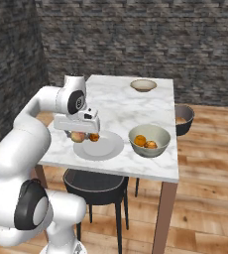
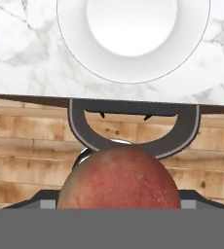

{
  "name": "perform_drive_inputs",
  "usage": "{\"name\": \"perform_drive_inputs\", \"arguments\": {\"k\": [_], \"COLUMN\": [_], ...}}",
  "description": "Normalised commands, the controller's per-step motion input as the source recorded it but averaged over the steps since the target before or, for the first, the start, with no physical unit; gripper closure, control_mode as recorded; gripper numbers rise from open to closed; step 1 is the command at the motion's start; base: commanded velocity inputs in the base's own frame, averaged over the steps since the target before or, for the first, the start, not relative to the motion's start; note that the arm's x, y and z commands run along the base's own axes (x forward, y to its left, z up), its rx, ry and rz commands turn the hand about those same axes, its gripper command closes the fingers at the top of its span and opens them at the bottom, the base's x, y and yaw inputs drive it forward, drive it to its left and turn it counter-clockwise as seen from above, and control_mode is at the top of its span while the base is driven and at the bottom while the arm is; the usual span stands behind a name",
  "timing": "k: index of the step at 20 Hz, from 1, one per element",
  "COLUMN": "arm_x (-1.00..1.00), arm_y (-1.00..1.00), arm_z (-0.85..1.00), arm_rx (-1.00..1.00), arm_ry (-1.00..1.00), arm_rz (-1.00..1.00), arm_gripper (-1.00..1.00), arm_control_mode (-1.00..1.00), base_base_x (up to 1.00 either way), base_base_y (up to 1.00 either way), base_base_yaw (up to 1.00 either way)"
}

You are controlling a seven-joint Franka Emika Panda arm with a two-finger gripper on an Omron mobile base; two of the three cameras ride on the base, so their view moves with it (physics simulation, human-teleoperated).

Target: Take the fruits from the plate on the dining counter and place two fruits in each bowl.

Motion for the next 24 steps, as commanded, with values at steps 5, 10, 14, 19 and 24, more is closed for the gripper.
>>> {"name": "perform_drive_inputs", "arguments": {"k": [5, 10, 14, 19, 24], "arm_x": [0.00, 0.00, 0.00, 0.00, 0.00], "arm_y": [0.00, 0.00, 0.00, 0.00, 0.00], "arm_z": [0.00, 0.00, 0.00, 0.00, 0.00], "arm_rx": [0.00, 0.00, 0.00, 0.00, 0.00], "arm_ry": [0.00, 0.00, 0.00, 0.00, 0.00], "arm_rz": [0.00, 0.00, 0.00, 0.00, 0.00], "arm_gripper": [1.00, 1.00, 1.00, 1.00, 1.00], "arm_control_mode": [-1.00, 1.00, 1.00, 1.00, 1.00], "base_base_x": [0.00, -0.10, -0.19, -0.03, 0.39], "base_base_y": [0.00, -0.58, -1.00, -1.00, -1.00], "base_base_yaw": [0.00, -0.01, 0.00, 0.00, 0.01]}}
